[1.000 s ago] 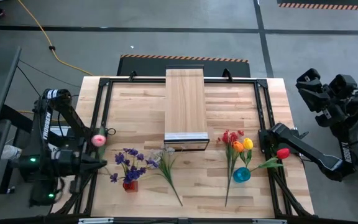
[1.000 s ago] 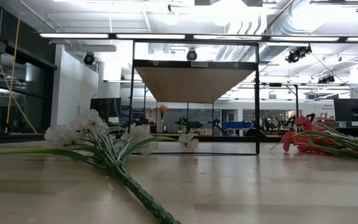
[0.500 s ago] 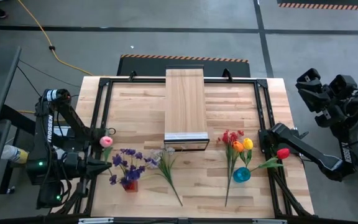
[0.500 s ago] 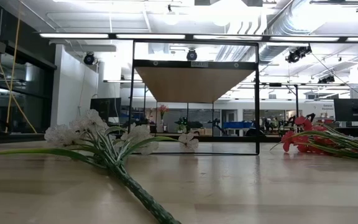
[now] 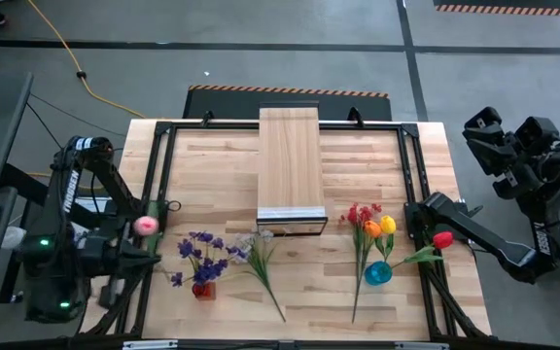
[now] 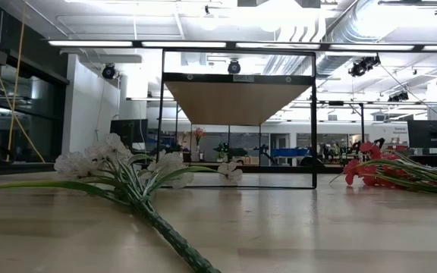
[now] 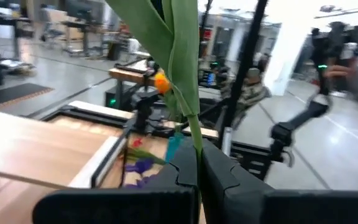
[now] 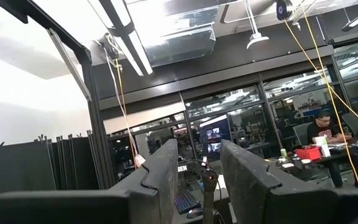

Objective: Pick and place flowers into a vace then onto a shelf
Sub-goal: Put the pink tulip into the red vase

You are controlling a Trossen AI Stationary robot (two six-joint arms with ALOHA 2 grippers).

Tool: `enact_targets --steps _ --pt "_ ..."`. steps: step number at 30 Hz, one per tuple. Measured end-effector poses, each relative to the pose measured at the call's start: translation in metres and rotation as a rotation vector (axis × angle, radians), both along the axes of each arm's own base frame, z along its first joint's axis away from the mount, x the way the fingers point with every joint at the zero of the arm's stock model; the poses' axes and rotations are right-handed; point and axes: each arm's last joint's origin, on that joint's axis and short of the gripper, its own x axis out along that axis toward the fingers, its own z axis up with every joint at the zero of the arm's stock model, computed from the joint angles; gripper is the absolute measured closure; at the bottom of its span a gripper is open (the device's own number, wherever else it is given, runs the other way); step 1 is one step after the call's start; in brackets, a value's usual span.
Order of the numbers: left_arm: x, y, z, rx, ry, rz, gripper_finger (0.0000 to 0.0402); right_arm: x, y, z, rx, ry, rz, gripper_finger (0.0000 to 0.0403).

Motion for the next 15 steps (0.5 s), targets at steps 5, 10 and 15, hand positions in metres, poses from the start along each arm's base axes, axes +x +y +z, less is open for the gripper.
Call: enact_targets --steps 5,10,15 --pt "0.001 0.000 -0.004 0.018 0.034 -0.009 0.0369 0.000 0.000 0.000 0.000 0.000 0.000 0.0289" --pt "0.002 0.000 -0.022 0.010 0.032 0.003 0.0369 0.000 0.000 0.000 0.000 0.000 0.001 0.0289" --pt "0.003 0.001 -0.041 0.024 0.004 0.014 0.0369 0.000 0.000 0.000 0.022 -0.001 0.014 0.0289"
